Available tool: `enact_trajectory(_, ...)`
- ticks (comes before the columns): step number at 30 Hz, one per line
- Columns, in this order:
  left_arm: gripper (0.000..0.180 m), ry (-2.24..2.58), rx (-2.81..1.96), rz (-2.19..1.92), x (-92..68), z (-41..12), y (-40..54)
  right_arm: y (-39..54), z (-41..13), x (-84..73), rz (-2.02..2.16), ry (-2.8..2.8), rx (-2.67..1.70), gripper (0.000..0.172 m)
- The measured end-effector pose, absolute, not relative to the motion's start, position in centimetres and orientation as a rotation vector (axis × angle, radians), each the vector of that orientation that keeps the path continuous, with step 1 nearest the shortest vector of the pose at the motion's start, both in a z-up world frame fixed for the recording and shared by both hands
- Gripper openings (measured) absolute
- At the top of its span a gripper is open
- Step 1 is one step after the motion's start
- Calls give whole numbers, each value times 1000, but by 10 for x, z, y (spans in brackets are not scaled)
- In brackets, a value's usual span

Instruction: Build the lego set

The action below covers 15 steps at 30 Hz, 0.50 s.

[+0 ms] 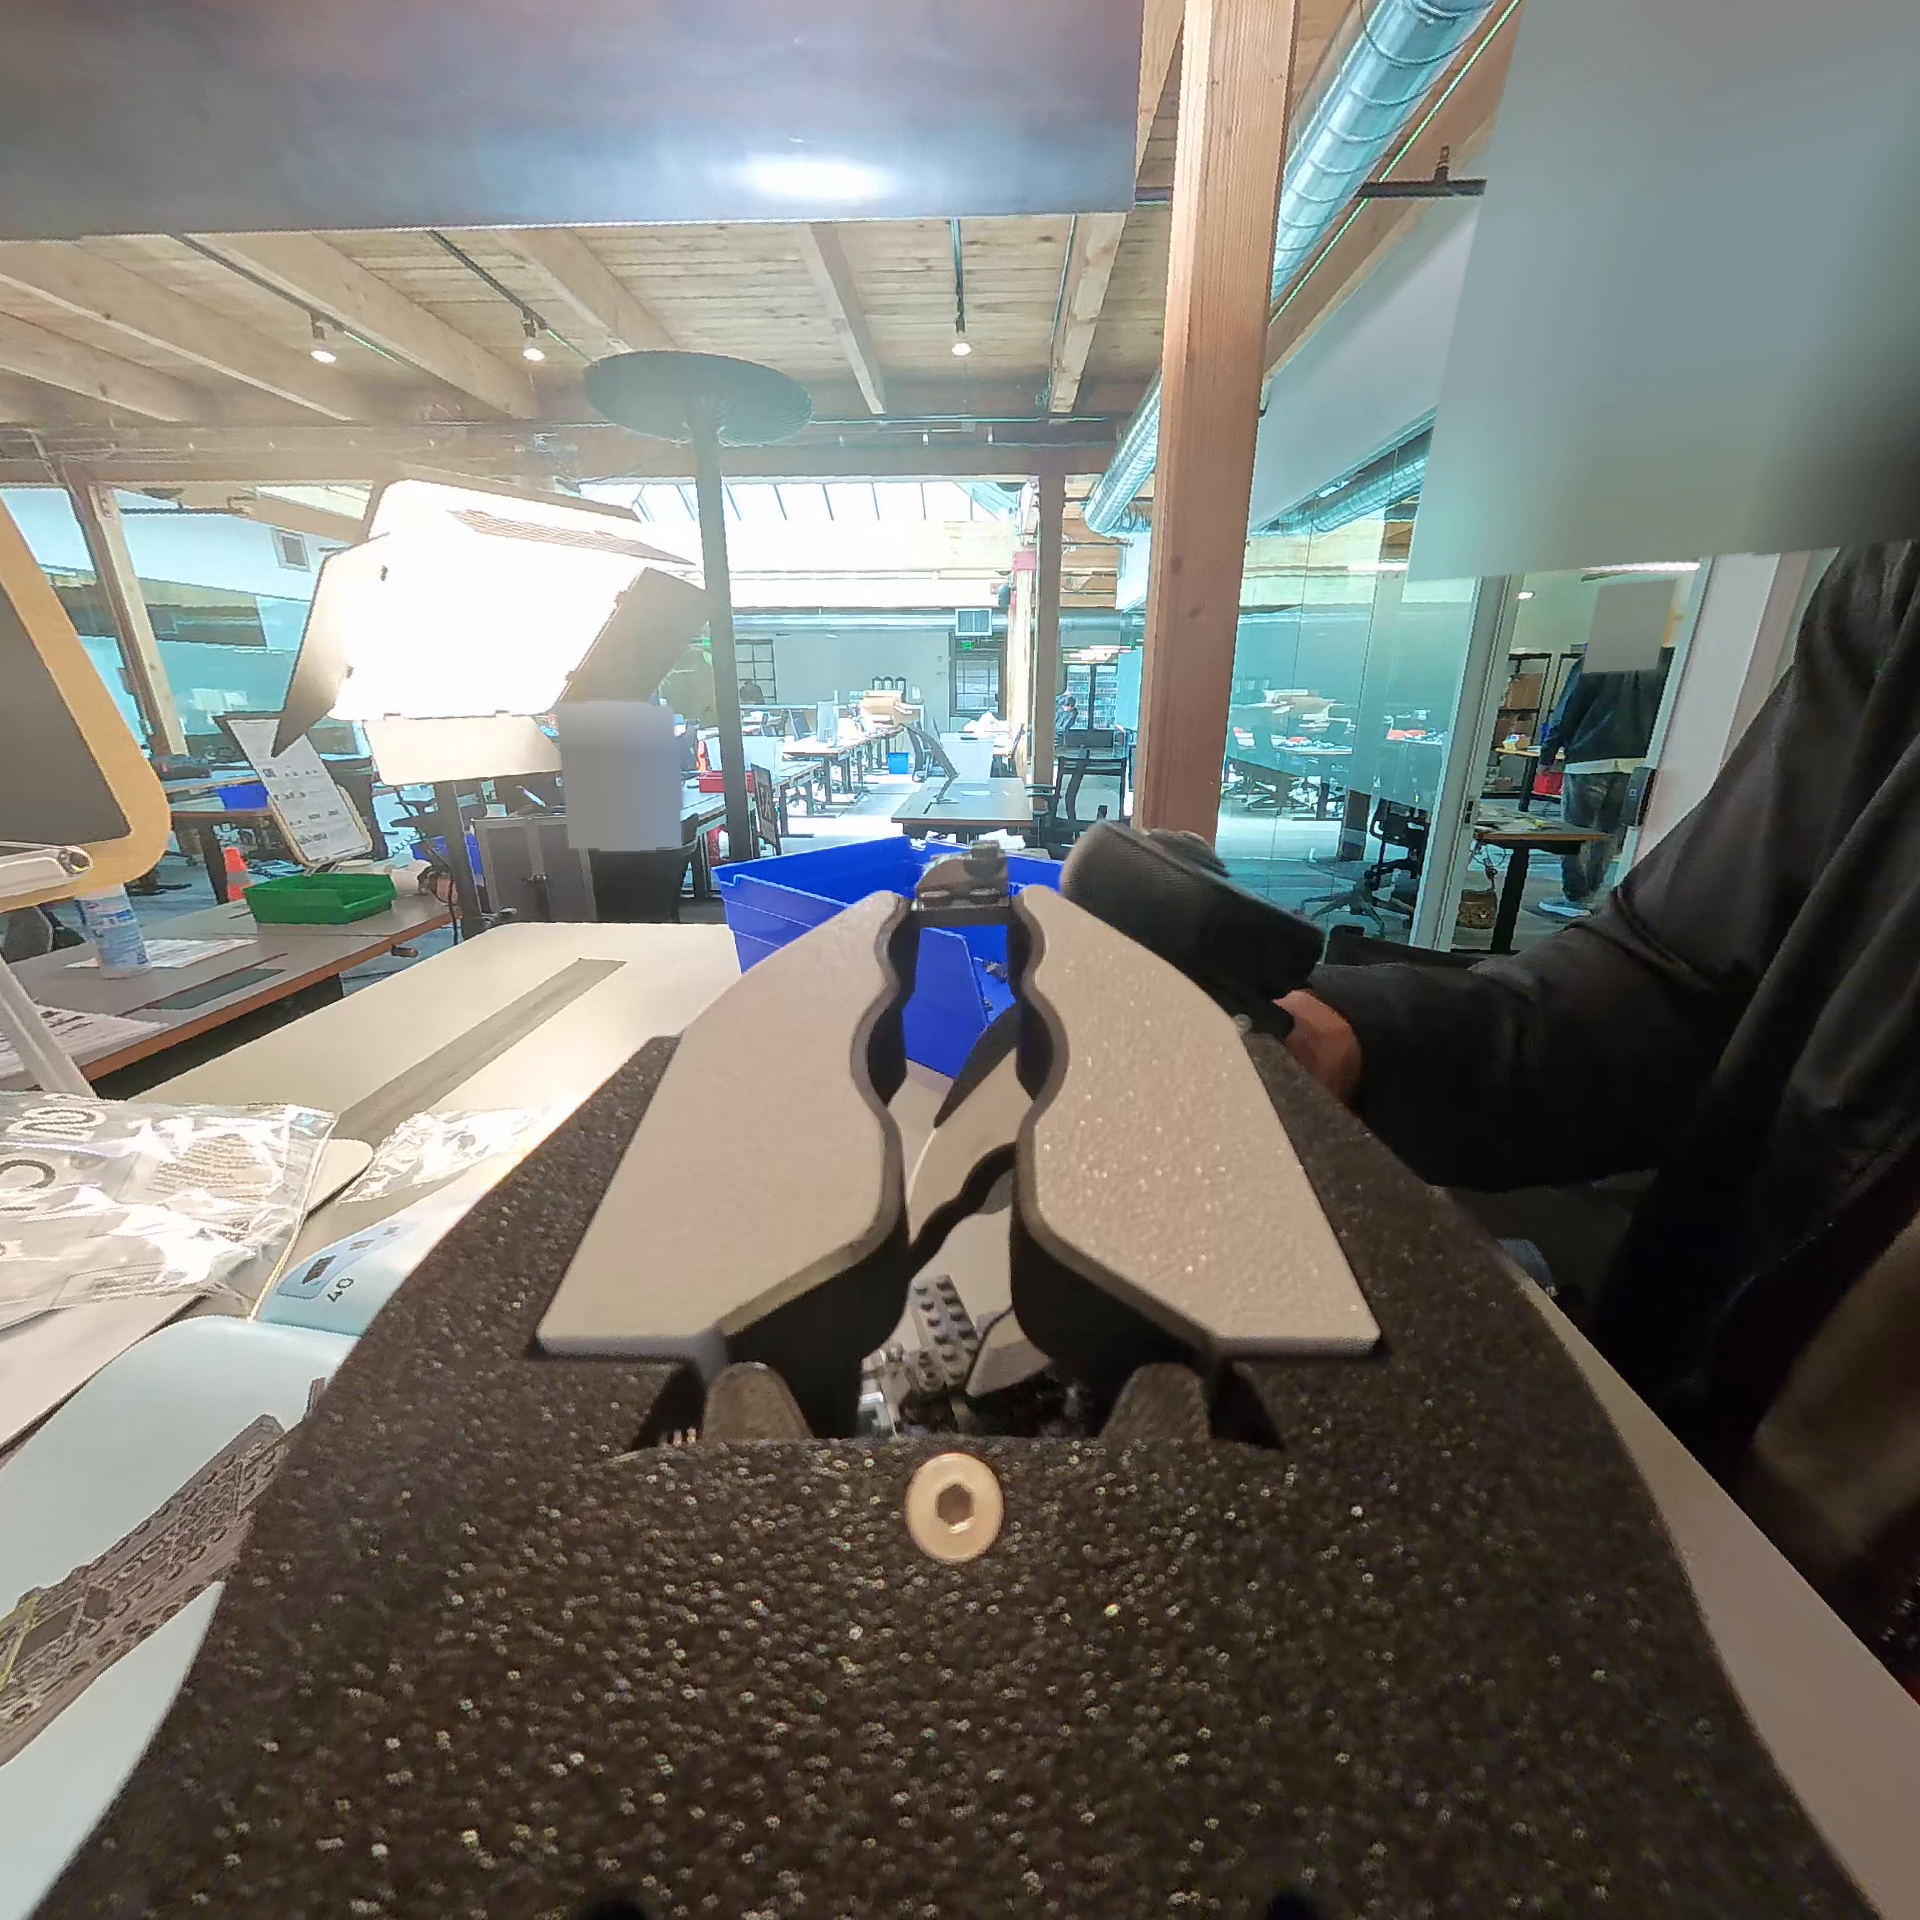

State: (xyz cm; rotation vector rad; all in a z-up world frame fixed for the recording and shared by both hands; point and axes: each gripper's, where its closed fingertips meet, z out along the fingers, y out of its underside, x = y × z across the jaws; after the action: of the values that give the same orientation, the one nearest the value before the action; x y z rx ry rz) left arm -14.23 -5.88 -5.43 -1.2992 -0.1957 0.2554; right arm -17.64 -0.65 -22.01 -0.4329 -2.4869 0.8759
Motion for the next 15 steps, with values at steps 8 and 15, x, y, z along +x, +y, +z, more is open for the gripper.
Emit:
enact_trajectory(8, 16, -196, -1285, 256, -142, -52, -62, 49, -219, -232, 734, -2391, -541, 31)
enact_trajectory(15, 16, -203, -1282, 261, -143, -52, -64, 54, -193, -168, 997, -2486, -511, 43)
